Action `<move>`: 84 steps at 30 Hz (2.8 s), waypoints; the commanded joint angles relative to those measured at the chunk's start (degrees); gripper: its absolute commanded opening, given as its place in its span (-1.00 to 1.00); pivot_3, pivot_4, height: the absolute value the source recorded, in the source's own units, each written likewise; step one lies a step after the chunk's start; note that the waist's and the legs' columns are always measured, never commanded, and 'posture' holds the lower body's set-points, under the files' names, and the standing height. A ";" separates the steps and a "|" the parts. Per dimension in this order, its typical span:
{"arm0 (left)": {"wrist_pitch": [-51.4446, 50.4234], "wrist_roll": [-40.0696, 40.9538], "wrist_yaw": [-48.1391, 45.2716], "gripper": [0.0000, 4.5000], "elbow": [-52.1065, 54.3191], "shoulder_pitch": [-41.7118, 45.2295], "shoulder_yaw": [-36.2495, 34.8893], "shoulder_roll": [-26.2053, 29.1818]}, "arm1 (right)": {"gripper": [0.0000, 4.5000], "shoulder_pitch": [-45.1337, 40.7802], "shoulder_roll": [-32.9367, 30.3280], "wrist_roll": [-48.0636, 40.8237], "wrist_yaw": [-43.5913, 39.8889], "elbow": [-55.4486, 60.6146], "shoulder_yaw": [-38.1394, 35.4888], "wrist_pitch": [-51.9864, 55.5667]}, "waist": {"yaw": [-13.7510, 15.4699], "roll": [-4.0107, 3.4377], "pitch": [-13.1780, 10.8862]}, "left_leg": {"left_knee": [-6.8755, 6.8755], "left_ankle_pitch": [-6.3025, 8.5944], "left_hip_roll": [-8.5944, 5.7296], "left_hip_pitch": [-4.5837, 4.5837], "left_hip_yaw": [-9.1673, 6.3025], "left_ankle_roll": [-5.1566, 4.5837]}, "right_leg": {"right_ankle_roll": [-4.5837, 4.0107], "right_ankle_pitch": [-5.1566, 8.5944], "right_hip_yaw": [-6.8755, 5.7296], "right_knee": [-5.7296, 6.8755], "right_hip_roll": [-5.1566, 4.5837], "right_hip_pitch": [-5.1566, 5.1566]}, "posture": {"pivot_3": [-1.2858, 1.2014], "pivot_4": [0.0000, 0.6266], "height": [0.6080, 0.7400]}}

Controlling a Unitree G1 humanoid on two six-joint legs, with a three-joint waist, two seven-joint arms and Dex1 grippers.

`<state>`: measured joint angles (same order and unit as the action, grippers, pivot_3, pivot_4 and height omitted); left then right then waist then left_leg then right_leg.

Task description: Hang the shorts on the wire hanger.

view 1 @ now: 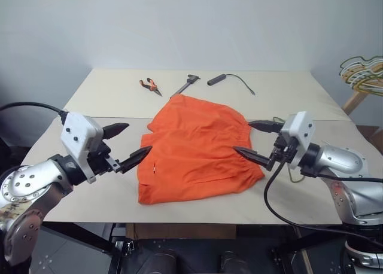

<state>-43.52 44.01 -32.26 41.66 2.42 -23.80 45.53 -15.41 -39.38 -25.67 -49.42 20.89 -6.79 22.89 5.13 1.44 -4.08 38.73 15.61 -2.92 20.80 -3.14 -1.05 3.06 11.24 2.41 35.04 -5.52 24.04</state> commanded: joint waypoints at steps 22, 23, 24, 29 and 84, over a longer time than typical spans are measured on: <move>4.19 -0.27 5.01 0.98 3.06 1.55 0.77 -2.84 | 1.00 1.87 -4.35 6.62 -4.89 0.92 2.74 -10.27 | 0.01 0.12 0.85 | 0.00 0.00 0.00 -0.12 0.01 -0.01 | 0.00 0.00 0.02 -0.01 0.00 -0.12 | 0.12 -0.94 1.00; 4.94 -1.18 5.27 0.98 3.19 1.35 1.18 -3.38 | 1.00 2.61 -5.60 9.60 -6.52 -0.23 4.08 -15.28 | 0.02 0.14 0.87 | 0.00 0.00 0.00 -0.11 0.05 0.00 | 0.00 0.00 0.02 -0.03 0.00 -0.11 | 0.12 -0.94 1.00; 5.10 -1.60 5.55 0.98 3.29 1.14 1.47 -3.67 | 1.00 3.15 -6.79 11.97 -7.91 -1.39 5.19 -19.40 | -0.01 0.16 0.88 | 0.00 0.01 0.01 -0.11 0.11 0.00 | 0.00 0.00 0.01 -0.04 0.01 -0.12 | 0.12 -0.93 1.00; 3.17 0.58 3.58 0.98 2.41 0.92 1.89 -2.24 | 1.00 2.79 -9.77 20.33 -9.52 -5.57 9.93 -28.72 | -1.23 0.15 0.87 | -0.01 0.01 0.03 -0.41 0.26 0.00 | -0.01 0.02 0.00 -0.04 0.02 -0.46 | 0.11 -0.91 1.00; 25.46 -43.51 -21.26 -0.52 -20.36 -2.38 34.42 13.54 | -1.00 -5.28 -8.09 47.90 2.40 -21.94 23.91 -45.71 | -4.59 0.03 0.79 | -0.05 0.28 0.63 -1.00 0.28 -0.08 | -0.27 0.39 -0.01 0.00 0.38 -0.95 | 0.06 -0.91 1.00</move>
<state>-18.84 1.42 -53.47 21.32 -1.26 10.66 59.17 -20.39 -47.17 23.46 -47.29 -2.94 19.36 -23.30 0.54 1.47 -3.30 38.68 15.89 -2.29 19.80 -2.86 -1.13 2.78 11.63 2.40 35.04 -5.14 23.08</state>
